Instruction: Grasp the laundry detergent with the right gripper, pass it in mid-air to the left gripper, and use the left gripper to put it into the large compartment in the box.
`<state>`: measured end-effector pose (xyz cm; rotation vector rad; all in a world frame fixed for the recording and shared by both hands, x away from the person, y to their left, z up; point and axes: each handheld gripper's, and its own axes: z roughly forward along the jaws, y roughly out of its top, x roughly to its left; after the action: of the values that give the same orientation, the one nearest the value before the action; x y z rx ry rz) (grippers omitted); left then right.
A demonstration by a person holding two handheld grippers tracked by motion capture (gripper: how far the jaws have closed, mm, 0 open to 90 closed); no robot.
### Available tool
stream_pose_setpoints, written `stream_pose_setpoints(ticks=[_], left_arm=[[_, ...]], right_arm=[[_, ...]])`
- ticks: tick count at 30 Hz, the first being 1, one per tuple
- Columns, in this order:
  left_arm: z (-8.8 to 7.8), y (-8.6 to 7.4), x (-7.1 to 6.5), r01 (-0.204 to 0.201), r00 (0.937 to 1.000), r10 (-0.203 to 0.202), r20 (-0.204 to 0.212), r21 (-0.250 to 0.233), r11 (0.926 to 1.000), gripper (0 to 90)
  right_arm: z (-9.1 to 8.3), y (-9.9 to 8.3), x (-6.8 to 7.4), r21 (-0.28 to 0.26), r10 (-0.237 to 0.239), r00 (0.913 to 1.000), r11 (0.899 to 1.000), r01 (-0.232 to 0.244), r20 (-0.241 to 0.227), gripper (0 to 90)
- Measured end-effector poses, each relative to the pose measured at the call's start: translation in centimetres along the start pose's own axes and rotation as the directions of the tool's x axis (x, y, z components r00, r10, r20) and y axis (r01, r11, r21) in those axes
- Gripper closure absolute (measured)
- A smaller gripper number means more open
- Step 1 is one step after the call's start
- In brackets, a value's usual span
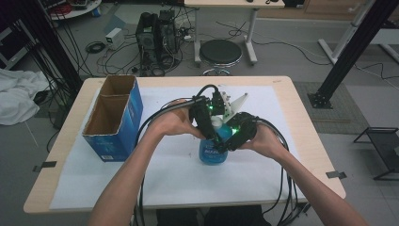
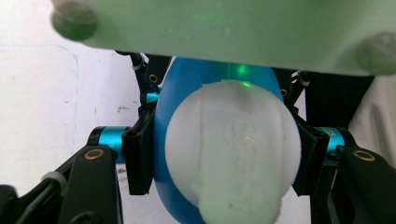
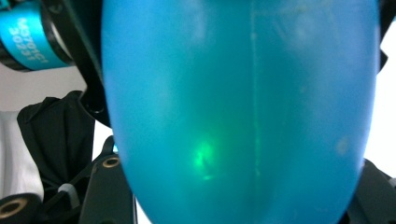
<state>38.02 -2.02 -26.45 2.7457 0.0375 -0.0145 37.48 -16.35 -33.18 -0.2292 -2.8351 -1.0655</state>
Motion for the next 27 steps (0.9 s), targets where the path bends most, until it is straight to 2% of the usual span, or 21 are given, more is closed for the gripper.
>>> stream_pose_setpoints(ticks=[1,2,3,4,5,7,9,10,12,13,14,15,16,17,18,20,21,23,24,27], left_arm=[[0.0,0.0,0.0,0.001,1.0,-0.001,0.0,0.0,1.0,37.8],[-0.1,0.0,0.0,0.001,1.0,-0.001,0.0,0.001,1.0,37.8],[-0.1,0.0,0.0,0.003,1.0,-0.003,0.0,-0.002,1.0,37.8],[-0.1,0.0,-0.1,0.005,1.0,-0.005,-0.002,-0.003,1.0,37.8],[-0.2,0.0,-0.1,0.007,1.0,-0.007,-0.002,-0.001,1.0,37.8],[-0.1,0.0,-0.1,0.006,1.0,-0.006,-0.002,0.006,1.0,37.8],[0.0,-0.1,-0.1,0.004,1.0,-0.003,-0.005,0.015,0.9999,37.8],[0.0,-0.1,-0.1,0.004,1.0,-0.004,-0.006,0.014,0.9999,37.8],[0.0,-0.1,-0.1,0.003,1.0,-0.003,-0.007,0.015,0.9999,37.8],[0.0,-0.1,-0.1,0.006,1.0,-0.006,-0.005,0.014,0.9999,37.8],[-0.1,-0.1,-0.1,0.003,1.0,-0.003,-0.006,0.012,0.9999,37.8],[-0.1,-0.1,-0.1,-0.001,1.0,0.001,-0.006,0.015,0.9999,37.8],[-0.1,-0.1,-0.1,0.004,1.0,-0.004,-0.005,0.014,0.9999,37.8],[-0.1,-0.2,-0.1,0.003,1.0,-0.003,-0.006,0.013,0.9999,37.8],[-0.1,-0.2,-0.1,0.005,1.0,-0.005,-0.007,0.014,0.9999,37.8],[-0.1,-0.2,-0.2,0.008,0.9999,-0.008,-0.007,0.015,0.9999,37.8],[-0.1,-0.2,-0.1,0.007,1.0,-0.007,-0.005,0.014,0.9999,37.8],[-0.2,-0.2,-0.1,-0.007,0.9999,0.007,-0.012,0.018,0.9998,37.8],[-0.2,-0.3,-0.2,0.01,0.9999,-0.01,-0.005,0.011,0.9999,37.8],[-0.2,-0.3,-0.2,0.01,0.9999,-0.01,-0.007,0.014,0.9998,37.8]], right_arm=[[0.0,0.0,0.2,0.008,0.023,0.9997,1.0,-0.023,-0.004,41.9],[0.0,0.0,0.2,0.011,0.025,0.9997,1.0,-0.024,-0.009,41.5],[0.0,0.0,0.0,0.022,0.001,1.0,1.0,-0.001,0.004,41.2],[0.1,-0.1,-0.5,0.027,-0.065,0.9977,0.998,0.065,0.018,41.0],[0.3,0.0,0.4,0.003,0.049,0.9988,0.999,-0.049,-0.007,40.2],[0.3,-0.2,-0.1,0.012,-0.015,0.9999,1.0,0.014,0.001,39.0],[0.4,-0.3,0.0,0.008,0.004,1.0,1.0,-0.004,-0.001,37.5],[0.4,-0.3,-0.1,0.013,-0.014,0.9999,1.0,0.014,0.004,36.4],[0.2,-0.4,-0.7,0.03,-0.092,0.9957,0.995,0.092,0.013,35.2],[0.2,-0.4,-0.8,0.03,-0.103,0.9946,0.994,0.103,0.013,34.3],[0.2,-0.4,-0.7,0.028,-0.079,0.9968,0.996,0.079,0.013,33.9],[0.1,-0.4,-0.3,0.026,-0.035,0.9993,0.999,0.034,0.01,33.0],[0.1,-0.3,0.2,0.005,0.043,0.999,0.999,-0.043,-0.01,32.4],[0.0,-0.3,0.3,0.013,0.061,0.9979,0.998,-0.06,-0.023,32.3],[0.0,-0.3,-0.1,-0.003,0.015,0.9999,1.0,-0.015,-0.007,32.3],[0.0,-0.3,0.1,-0.006,0.029,0.9995,1.0,-0.029,-0.009,32.0],[0.0,-0.3,-0.1,-0.021,0.011,0.9999,1.0,-0.011,-0.001,31.9],[-0.1,-0.3,-0.1,-0.018,0.007,1.0,1.0,-0.007,-0.001,31.6],[-0.1,-0.4,-0.2,-0.021,-0.012,0.9999,1.0,0.012,0.0,31.5],[-0.2,-0.4,-0.3,-0.026,-0.02,0.9998,0.999,0.02,0.0,31.1]])
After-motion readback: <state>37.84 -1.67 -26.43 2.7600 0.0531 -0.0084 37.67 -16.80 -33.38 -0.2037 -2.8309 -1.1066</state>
